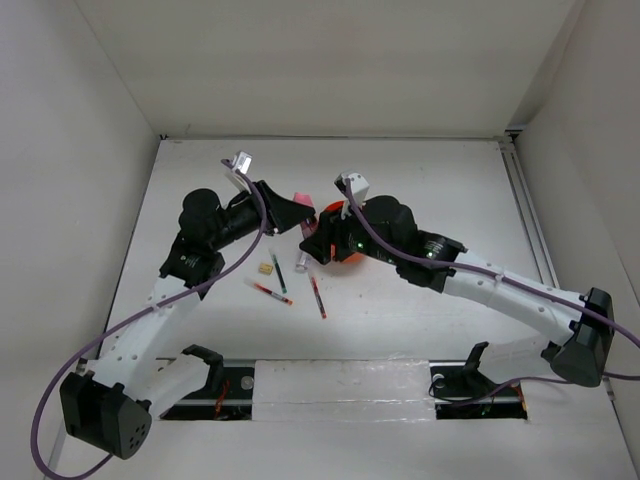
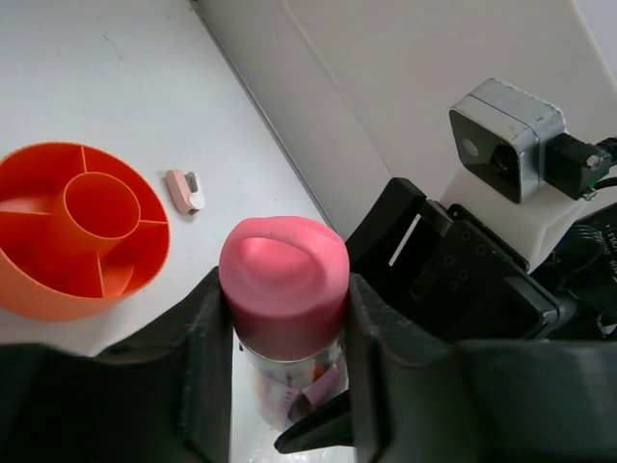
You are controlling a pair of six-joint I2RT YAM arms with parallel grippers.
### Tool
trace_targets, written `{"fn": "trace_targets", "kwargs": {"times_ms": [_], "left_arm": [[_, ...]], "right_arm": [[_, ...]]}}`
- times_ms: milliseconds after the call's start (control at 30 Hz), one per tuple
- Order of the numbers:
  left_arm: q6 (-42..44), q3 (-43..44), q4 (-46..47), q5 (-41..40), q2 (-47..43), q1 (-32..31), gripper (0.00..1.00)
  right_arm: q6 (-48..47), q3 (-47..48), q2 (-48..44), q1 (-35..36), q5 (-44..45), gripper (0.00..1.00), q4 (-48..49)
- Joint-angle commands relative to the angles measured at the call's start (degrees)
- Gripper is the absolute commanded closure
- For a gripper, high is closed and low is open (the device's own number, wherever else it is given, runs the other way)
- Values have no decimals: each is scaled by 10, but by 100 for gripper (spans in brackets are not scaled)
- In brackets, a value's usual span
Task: Sort the stationery into containers
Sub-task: Place the stationery in the storage box.
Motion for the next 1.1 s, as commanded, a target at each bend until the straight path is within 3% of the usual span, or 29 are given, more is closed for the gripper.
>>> {"fn": "trace_targets", "kwargs": {"times_ms": [0,67,167,200,233,267,300,367,433,500,733,1033,1067], "left_arm": [[6,-4,25,6,-1,2,87],[0,-4,32,12,5,2,100],[-6,-4,39,18,16,2,100],[-6,2,39,18,16,2,100],[7,9,39,18,16,2,100],[15,15,18,7,16,2,100],[22,20,7,-10,16,2,100],[34,28,-5,-22,16,2,100],[34,28,-5,-33,16,2,100],[34,42,-14,-43,21,2,100],[67,96,-74,-125,26,2,100],[80,135,-34,-190,84,2,100],[99,157,-34,-213,105,-24,100]], "right_arm": [[7,11,-21,5,17,100,71],[7,11,-26,5,24,100,78],[2,11,-26,5,24,99,85],[-5,11,-26,5,24,93,85],[-5,6,-33,5,24,84,85],[-5,-1,-44,5,33,55,85],[-5,-7,-51,5,39,43,85],[-5,-22,-74,5,58,30,85],[-5,-28,-88,5,74,9,85],[-5,-36,-106,5,91,0,72],[-5,-46,-156,5,177,0,-52],[22,-66,-266,5,259,0,-196],[22,-58,-281,5,259,0,-205]]}}
